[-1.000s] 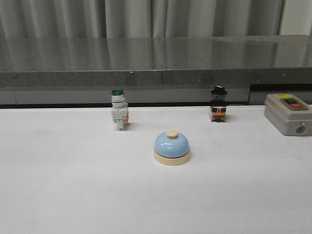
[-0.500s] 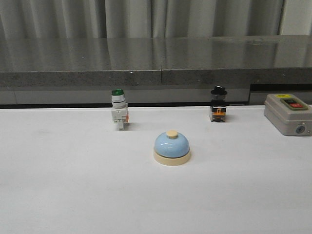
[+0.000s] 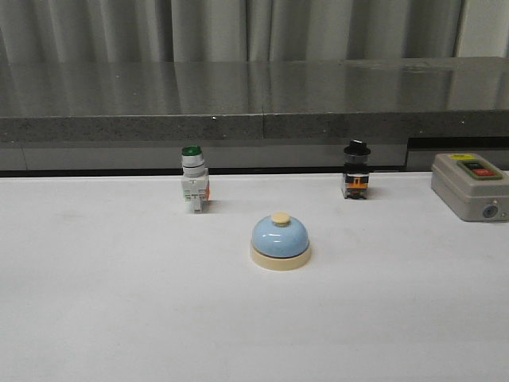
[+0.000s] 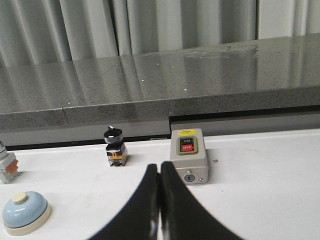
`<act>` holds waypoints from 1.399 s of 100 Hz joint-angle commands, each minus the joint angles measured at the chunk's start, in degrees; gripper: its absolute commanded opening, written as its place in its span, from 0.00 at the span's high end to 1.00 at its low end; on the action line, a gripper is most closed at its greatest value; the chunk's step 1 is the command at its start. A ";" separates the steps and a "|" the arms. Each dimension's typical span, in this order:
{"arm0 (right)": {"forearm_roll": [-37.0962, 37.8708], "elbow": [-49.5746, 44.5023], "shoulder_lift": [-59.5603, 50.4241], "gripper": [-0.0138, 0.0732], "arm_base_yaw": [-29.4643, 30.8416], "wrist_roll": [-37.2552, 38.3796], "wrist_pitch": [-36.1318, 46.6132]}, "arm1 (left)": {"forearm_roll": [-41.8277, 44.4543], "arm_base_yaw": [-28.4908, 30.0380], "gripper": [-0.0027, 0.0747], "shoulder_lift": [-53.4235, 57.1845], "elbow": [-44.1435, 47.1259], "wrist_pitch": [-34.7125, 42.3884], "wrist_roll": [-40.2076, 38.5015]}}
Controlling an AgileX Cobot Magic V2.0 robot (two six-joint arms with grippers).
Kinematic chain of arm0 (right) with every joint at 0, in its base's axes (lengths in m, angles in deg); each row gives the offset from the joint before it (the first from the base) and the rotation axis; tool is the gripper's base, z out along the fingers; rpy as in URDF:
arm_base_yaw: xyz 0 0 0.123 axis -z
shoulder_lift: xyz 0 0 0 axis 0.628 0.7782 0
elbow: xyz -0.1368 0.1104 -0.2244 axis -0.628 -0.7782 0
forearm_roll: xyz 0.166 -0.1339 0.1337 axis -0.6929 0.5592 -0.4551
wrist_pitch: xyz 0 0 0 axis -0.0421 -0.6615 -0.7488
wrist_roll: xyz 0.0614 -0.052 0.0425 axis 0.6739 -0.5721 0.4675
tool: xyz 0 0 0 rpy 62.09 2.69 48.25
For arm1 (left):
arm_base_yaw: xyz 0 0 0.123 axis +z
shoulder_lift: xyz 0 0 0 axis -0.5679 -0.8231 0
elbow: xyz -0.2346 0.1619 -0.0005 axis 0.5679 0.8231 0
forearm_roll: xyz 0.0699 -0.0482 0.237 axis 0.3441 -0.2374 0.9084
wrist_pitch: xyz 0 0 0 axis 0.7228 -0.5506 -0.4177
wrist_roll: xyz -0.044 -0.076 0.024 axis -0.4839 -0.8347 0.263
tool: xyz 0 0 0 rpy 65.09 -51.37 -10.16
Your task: Place and press bell with both arms
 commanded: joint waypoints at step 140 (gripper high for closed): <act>0.67 13.63 3.06 0.92 0.28 -0.37 -7.66 | -0.41 0.04 0.99 1.86 3.21 4.96 -0.54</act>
